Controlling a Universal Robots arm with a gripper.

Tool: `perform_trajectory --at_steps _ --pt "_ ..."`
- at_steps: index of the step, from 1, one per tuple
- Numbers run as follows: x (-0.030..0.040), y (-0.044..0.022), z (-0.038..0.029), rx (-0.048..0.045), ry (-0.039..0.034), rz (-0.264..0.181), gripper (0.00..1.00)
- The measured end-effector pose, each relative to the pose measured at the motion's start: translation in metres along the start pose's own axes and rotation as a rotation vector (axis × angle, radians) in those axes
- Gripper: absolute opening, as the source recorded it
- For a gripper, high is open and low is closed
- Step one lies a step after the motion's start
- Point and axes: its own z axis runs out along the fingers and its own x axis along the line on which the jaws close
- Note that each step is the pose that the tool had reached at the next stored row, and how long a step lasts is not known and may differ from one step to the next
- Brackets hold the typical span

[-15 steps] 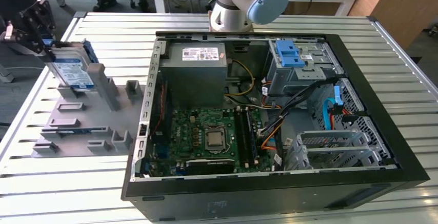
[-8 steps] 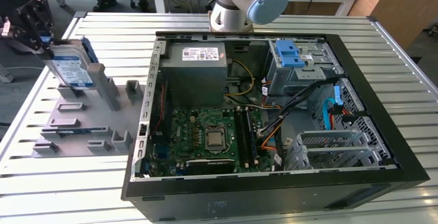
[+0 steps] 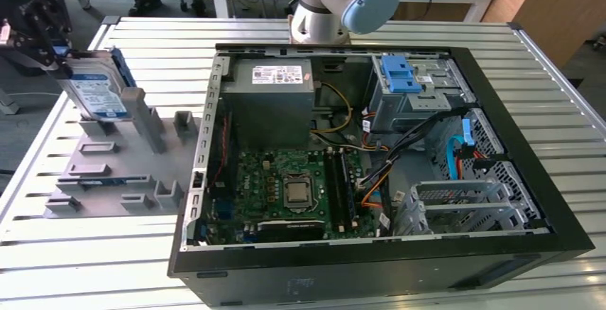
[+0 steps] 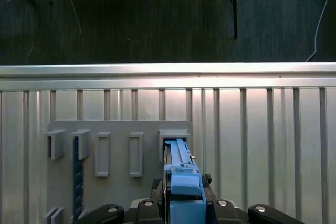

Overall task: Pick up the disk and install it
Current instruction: 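Pick up the disk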

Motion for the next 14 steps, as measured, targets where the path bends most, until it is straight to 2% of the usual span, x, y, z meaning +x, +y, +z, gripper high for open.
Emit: perform_trajectory --at_steps 14 --pt "-0.0002 0.0001 -0.0119 0.0000 0.0000 0.000 0.36"
